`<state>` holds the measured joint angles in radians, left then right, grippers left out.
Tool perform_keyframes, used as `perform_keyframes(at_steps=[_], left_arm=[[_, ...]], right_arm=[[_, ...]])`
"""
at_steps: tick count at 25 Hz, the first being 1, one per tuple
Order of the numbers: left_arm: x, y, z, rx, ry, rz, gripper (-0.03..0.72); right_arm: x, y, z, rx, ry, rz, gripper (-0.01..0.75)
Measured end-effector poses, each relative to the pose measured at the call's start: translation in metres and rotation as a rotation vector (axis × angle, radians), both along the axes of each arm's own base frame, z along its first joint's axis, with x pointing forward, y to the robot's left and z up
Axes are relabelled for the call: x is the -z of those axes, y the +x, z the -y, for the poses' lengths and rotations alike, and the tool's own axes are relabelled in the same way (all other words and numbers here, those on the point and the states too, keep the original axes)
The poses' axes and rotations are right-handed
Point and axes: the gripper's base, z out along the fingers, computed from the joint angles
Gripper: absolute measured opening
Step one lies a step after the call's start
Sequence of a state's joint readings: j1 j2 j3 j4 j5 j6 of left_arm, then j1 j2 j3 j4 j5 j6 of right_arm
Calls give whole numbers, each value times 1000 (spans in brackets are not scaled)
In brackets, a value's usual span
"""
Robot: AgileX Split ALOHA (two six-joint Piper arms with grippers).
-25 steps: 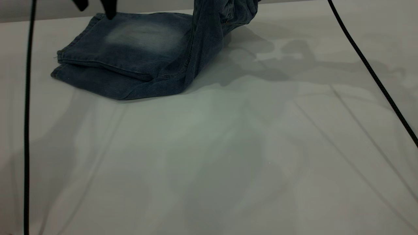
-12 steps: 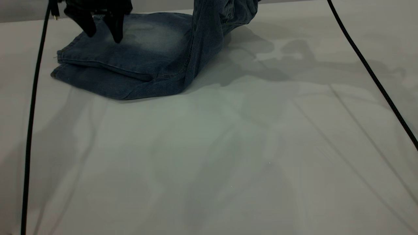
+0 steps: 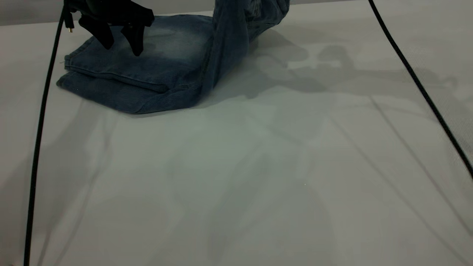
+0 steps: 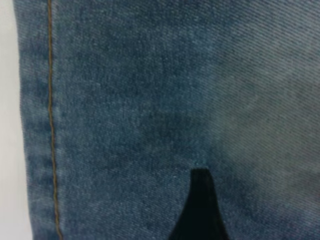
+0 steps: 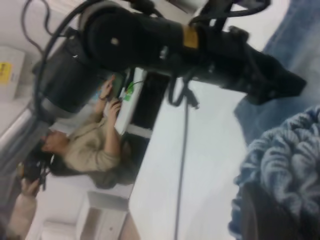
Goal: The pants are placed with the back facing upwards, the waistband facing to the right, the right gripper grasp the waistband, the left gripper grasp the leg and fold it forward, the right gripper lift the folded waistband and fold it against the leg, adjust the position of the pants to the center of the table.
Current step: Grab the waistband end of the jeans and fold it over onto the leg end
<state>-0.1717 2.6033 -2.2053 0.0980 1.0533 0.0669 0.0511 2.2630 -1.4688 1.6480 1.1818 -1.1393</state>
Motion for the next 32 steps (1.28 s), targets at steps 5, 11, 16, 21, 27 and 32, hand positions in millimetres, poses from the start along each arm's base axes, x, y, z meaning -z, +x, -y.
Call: perform_keyframes(at_steps=[5, 11, 16, 21, 27, 32], left_arm=[[3, 0, 1, -3, -7, -8, 531], [5, -1, 2, -8, -22, -14, 531], [5, -1, 2, -9, -23, -13, 531], [-7, -1, 2, -7, -21, 2, 531], [-57, 2, -2, 9, 14, 97, 531], [-114, -1, -3, -2, 8, 170, 531]], right_arm=[[-14, 3, -21, -55, 1, 18, 60], [-35, 6, -50, -106, 19, 51, 60], [-44, 4, -73, -137, 19, 73, 60], [-39, 3, -84, -119, -14, 70, 59], [-37, 3, -89, -105, -31, 83, 59], [-35, 4, -96, -79, -68, 107, 59]])
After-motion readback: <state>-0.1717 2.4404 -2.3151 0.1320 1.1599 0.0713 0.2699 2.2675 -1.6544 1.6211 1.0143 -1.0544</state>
